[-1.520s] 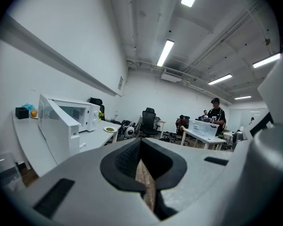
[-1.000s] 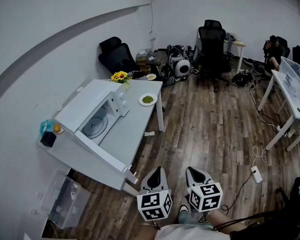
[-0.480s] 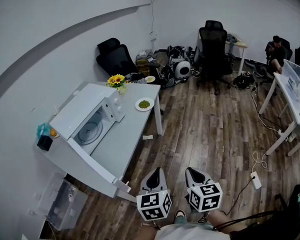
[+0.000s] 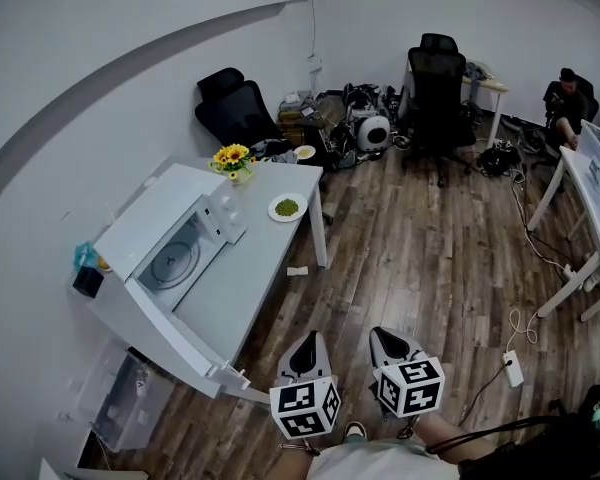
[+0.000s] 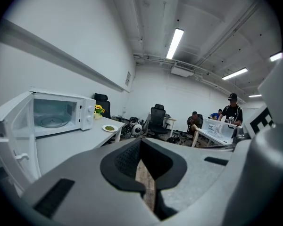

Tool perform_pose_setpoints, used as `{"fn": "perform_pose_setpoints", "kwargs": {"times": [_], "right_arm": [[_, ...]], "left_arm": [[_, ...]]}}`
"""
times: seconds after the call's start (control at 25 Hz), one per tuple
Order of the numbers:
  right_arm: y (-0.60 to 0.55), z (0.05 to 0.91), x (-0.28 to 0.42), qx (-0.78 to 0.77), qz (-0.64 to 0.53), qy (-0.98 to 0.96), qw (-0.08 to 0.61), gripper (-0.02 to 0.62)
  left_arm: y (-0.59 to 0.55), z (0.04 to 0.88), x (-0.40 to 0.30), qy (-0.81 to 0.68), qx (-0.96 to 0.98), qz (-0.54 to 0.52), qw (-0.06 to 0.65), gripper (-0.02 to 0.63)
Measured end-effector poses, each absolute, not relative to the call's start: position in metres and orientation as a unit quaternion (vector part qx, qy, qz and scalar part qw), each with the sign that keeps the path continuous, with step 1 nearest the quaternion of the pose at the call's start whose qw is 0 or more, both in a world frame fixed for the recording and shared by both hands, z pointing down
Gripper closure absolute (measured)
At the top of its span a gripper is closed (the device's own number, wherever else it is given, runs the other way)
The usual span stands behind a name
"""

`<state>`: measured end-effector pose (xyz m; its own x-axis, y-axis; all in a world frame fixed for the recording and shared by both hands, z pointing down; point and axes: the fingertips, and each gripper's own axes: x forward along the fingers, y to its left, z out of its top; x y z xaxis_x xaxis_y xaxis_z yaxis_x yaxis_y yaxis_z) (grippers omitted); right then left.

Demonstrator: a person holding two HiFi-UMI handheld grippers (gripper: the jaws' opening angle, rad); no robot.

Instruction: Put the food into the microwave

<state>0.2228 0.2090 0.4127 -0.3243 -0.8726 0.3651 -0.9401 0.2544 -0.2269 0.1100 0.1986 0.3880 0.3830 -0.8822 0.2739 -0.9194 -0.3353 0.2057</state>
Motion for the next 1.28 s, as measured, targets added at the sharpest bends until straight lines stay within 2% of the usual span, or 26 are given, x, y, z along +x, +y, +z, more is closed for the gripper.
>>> {"fn": "perform_pose_setpoints", "kwargs": {"times": [0.84,1.28], "right_arm": [[0.167,0.430,0.238,0.557,0.224,-0.795,0.083,0.580],[0.104,0.430,0.220,0.547,0.216,-0.805,0.082,0.580]], "left_arm": [[0.165,0.403,0.120,-0.569,0.801,0.084,0.168,0.605],[0.103,0.408,0.106,-0.578,0.795,0.076,0.167,0.605]]}}
